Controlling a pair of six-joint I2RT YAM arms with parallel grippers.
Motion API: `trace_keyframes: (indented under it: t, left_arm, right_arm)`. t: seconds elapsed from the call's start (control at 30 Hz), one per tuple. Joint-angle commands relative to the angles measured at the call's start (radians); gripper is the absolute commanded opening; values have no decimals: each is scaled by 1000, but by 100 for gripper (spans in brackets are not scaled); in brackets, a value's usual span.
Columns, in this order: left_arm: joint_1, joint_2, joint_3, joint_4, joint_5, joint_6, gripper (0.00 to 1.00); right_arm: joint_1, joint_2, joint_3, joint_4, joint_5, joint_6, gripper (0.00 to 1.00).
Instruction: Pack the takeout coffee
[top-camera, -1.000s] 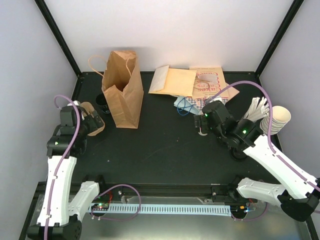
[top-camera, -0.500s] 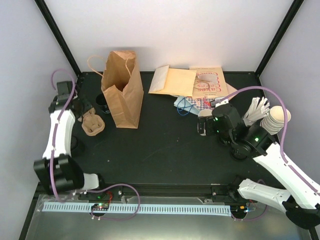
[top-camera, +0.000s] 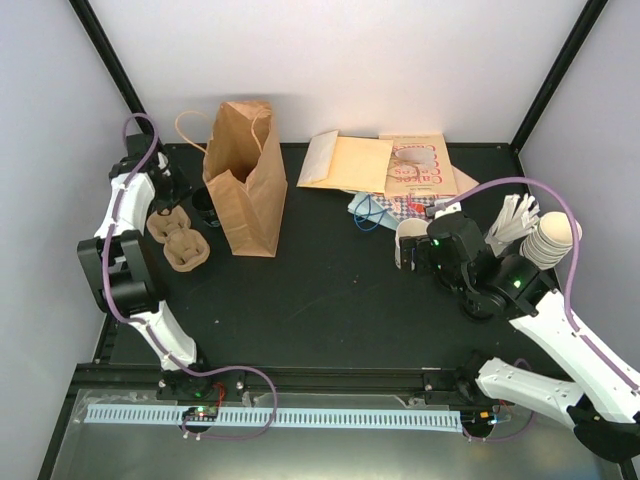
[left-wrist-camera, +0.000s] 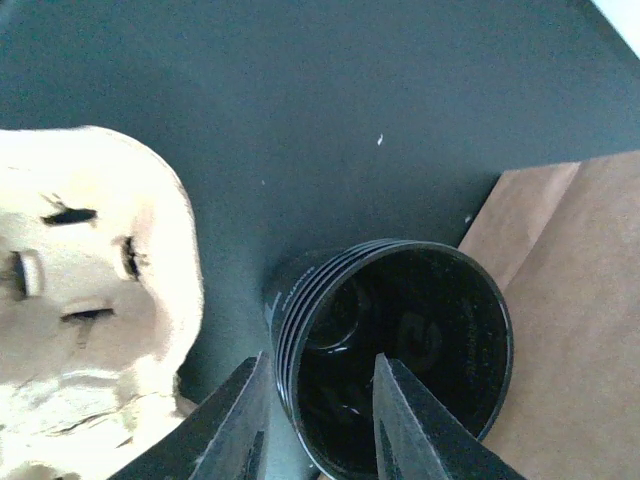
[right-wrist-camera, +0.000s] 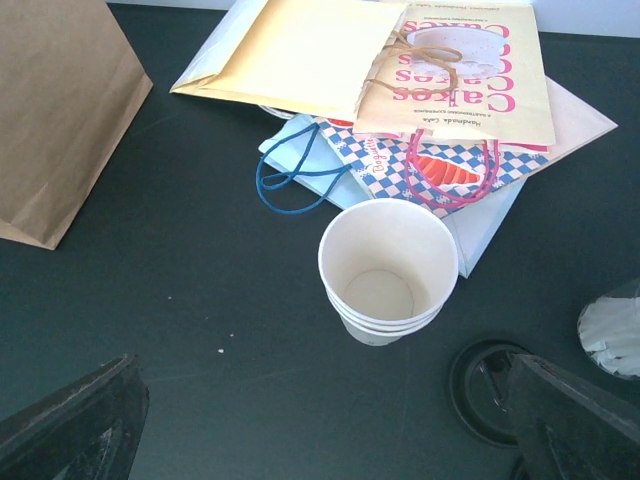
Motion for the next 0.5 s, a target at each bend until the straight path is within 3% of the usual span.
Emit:
trace_keyframes:
  t: [0.0, 0.23, 0.47]
  left_arm:
    - [6, 30, 41, 6, 74, -6, 31]
    - [4, 56, 43, -13, -11, -21, 31]
    - [-6, 87, 45, -21, -10, -23, 27]
  right_arm:
    - [-3, 4, 5, 8, 30, 9, 100]
    - [-3, 18, 21, 7, 26, 13, 100]
    - [-4, 14, 13, 5, 33, 21, 100]
